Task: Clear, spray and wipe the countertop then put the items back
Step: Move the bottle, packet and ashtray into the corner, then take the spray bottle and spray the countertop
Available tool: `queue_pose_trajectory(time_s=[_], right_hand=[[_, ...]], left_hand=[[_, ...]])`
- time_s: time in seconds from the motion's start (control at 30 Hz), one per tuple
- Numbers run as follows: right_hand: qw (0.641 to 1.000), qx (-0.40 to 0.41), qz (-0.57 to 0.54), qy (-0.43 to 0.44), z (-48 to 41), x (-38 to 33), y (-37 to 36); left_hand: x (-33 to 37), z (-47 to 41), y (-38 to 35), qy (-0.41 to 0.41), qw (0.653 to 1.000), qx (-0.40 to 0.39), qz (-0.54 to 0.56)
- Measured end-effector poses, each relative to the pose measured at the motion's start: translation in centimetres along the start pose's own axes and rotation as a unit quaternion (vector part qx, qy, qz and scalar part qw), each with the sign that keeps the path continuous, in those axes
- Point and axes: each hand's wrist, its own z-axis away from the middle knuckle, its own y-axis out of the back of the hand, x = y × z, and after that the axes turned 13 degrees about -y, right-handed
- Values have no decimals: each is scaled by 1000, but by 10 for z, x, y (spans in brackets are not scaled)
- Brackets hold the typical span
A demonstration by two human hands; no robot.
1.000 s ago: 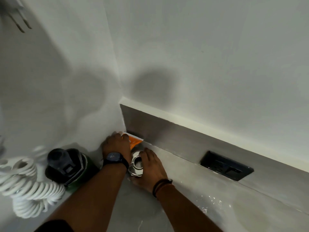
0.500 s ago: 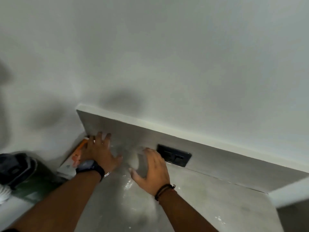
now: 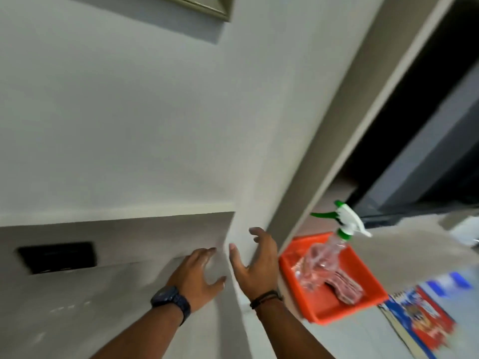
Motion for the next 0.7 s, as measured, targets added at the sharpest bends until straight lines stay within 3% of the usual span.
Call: queue_pose_trajectory(time_s=[0.1,0.23,0.3,0.47,0.7], right_hand=[[993,97,38,-51,-22,45,61],[965,180,23,-188,-55,95,113],[957,169,-7,-235,-74,114,126],[964,25,-21,-262,-106,152,129],[981,73,-5,-177,-95,153,122]], left_hand=[[53,-37,-57,-17,997,-31,69],[108,-79,-117,36,976,-52,207],[125,-96,-139,47,964,-56,256],[151,-119,-180,69,948,-66,304],[164,-119,-195,60,948,-38,309]])
